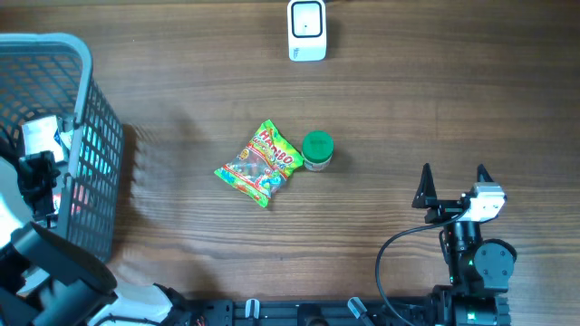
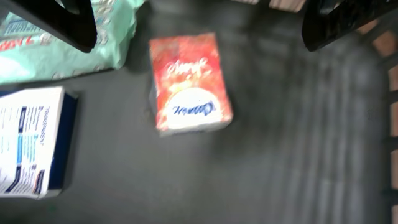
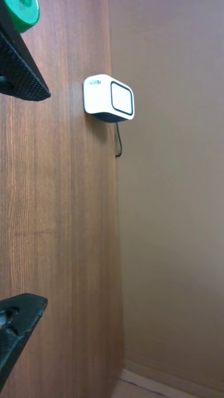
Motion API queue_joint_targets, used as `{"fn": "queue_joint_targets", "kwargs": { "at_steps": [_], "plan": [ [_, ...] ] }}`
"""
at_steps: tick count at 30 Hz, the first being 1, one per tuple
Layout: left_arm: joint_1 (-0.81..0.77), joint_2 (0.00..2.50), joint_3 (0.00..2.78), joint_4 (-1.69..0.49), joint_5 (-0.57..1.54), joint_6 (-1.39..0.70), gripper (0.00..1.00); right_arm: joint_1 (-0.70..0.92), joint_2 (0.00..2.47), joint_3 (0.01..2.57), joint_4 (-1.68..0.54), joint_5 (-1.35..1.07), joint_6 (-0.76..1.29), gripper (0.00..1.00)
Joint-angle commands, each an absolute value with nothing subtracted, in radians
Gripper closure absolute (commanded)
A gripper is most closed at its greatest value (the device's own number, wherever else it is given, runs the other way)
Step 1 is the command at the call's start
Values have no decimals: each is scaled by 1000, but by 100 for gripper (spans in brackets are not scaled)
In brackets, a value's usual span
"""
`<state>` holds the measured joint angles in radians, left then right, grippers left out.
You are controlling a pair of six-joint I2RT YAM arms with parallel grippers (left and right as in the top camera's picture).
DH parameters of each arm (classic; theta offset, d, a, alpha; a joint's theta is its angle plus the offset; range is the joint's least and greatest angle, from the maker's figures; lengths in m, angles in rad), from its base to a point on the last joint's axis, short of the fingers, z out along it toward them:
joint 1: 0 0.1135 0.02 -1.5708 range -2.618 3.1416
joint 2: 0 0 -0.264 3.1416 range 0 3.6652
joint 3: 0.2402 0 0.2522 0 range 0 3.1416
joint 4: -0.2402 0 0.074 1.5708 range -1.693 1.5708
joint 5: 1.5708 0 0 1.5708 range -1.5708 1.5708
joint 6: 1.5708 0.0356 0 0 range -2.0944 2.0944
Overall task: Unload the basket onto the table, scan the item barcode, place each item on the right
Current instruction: 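Reach the left gripper into the basket and grasp the red Kleenex pack, then place the Kleenex pack on the table right of the jar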
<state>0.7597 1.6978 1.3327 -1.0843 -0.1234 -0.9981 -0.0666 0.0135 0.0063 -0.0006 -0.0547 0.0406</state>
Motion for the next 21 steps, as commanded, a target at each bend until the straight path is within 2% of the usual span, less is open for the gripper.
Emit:
{"fn": "queue_joint_targets", "kwargs": {
  "at_steps": [1, 12, 14, 16, 19, 21],
  "plan": [
    [762, 1751, 1327, -1061, -140, -1030, 0, -63, 9, 5, 1, -46, 53, 0],
    [762, 1880, 1235, -915, -144, -1030, 0, -63, 9, 5, 1, -46, 52, 0],
    [762, 1880, 1209, -900, -144, -1030, 10, -63, 9, 5, 1, -46, 52, 0],
    [762, 1879, 1207, -917, -144, -1029, 27, -63, 9, 5, 1, -46, 53, 0],
    [766, 1850, 1213, -936, -175, -1025, 48, -63, 9, 5, 1, -46, 52, 0],
    [775, 1817, 1225, -949, -178, -1015, 50, -63, 9, 5, 1, -46, 53, 0]
  ]
}}
